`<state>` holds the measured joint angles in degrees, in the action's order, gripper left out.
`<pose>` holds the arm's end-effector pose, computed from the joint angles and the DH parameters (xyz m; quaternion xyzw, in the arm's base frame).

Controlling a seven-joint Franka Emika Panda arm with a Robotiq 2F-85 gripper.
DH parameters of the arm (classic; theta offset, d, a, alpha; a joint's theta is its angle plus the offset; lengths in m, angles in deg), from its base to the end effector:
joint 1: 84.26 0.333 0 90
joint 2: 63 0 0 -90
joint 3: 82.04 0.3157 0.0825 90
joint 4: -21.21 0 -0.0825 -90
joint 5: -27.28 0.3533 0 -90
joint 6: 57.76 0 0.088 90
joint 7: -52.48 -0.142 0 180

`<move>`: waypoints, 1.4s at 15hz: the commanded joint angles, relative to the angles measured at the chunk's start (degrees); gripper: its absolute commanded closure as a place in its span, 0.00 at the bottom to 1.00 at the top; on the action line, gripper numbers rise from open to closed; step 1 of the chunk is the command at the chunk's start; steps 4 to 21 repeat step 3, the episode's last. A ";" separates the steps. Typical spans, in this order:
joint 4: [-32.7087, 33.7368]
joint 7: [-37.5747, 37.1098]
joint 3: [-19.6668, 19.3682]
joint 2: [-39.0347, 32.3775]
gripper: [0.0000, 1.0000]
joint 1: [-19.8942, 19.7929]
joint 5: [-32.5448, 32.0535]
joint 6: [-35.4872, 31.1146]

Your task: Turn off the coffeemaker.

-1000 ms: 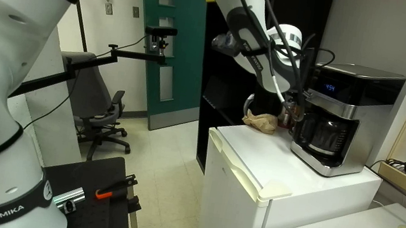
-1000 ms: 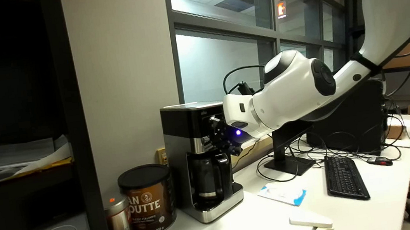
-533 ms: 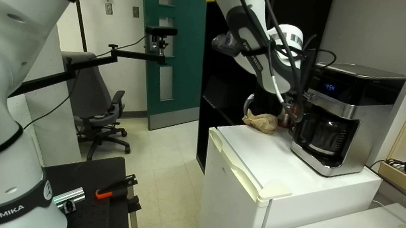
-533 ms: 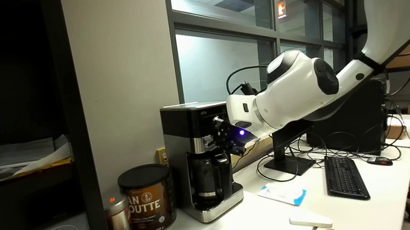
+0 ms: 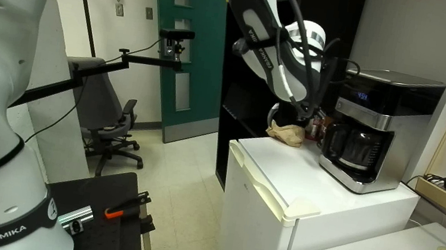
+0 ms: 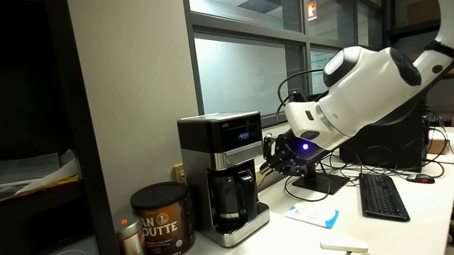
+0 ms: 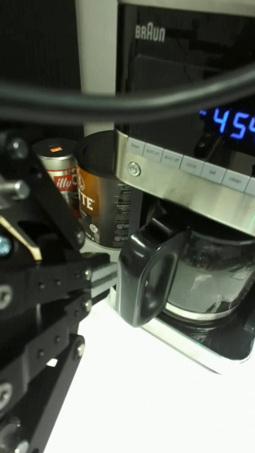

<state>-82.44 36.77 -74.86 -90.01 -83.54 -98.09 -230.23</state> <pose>0.6163 0.1363 0.2851 0.4971 0.7405 0.2644 0.3669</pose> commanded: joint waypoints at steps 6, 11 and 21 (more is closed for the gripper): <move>-14.06 0.58 -1.97 11.27 1.00 -0.50 0.16 -5.42; -14.06 0.58 -1.97 11.27 1.00 -0.50 0.16 -5.42; -14.06 0.58 -1.97 11.27 1.00 -0.50 0.16 -5.42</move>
